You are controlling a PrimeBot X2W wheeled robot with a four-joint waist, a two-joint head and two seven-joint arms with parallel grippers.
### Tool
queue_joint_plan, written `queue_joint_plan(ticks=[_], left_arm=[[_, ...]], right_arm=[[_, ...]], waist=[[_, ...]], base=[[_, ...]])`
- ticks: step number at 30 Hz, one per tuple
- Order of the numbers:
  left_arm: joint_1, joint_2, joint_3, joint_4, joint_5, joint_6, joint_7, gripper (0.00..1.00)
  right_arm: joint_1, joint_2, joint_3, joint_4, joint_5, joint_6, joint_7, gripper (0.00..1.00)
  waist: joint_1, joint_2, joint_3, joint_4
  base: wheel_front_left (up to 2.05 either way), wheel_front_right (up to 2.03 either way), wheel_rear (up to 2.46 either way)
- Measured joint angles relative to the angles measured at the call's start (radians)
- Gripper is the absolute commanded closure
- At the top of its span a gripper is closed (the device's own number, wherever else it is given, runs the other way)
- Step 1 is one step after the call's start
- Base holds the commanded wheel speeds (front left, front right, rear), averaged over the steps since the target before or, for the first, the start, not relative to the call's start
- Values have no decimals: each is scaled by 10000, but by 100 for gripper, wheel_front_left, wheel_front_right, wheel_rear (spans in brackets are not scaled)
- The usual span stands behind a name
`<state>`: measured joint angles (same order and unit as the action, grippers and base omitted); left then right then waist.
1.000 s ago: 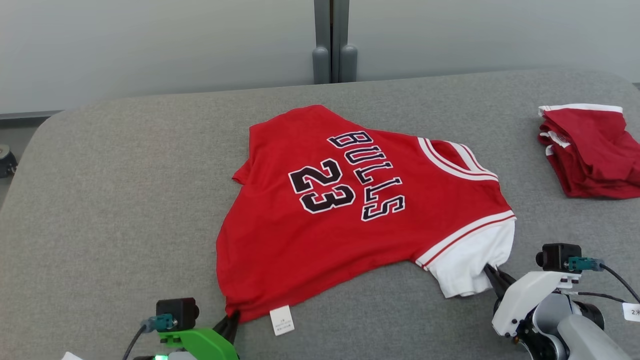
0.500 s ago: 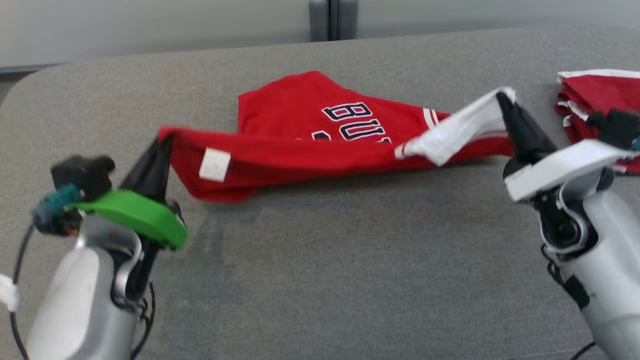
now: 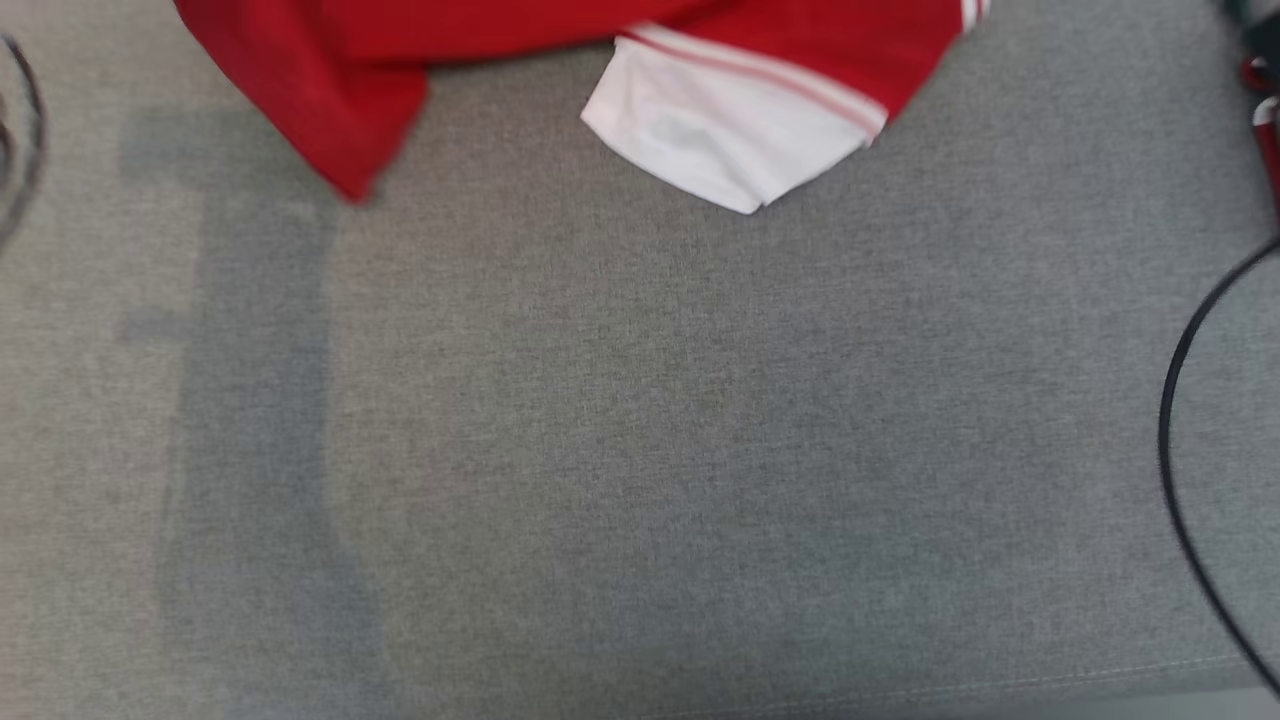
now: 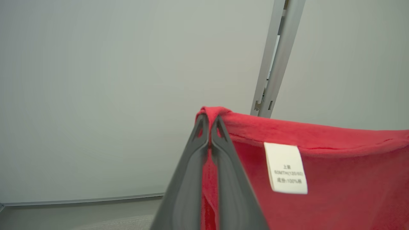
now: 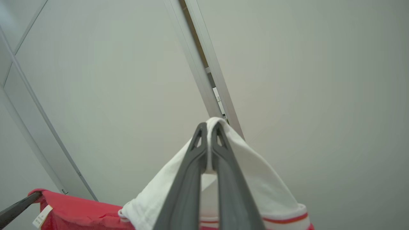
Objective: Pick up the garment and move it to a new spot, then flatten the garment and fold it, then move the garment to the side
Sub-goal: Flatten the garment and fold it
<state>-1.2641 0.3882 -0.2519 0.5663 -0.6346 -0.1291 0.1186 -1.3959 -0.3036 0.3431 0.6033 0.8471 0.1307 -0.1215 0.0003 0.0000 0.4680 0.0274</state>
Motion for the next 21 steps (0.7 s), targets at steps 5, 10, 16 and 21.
queue_joint_plan(ticks=[5,10,16,21], left_arm=[[-2623,40,-276,1243,-403,0,81,100],[-4564,244,-698,2504,-407,-17,19,100],[-5465,357,-1166,3409,-560,-17,-268,100],[-5002,403,-1722,3718,-1147,-17,-424,100]], right_arm=[[-2794,-21,84,1202,140,-2,-38,100],[-4513,107,464,2301,82,0,-102,100],[-5716,347,1049,2736,130,-2,-476,100],[-5617,313,1860,2732,485,0,-188,100]], waist=[[0,0,755,-28],[0,0,1123,-72],[-2,0,1119,-358],[-2,0,1025,-441]], base=[[0,0,0],[0,0,0],[0,0,0],[0,0,0]])
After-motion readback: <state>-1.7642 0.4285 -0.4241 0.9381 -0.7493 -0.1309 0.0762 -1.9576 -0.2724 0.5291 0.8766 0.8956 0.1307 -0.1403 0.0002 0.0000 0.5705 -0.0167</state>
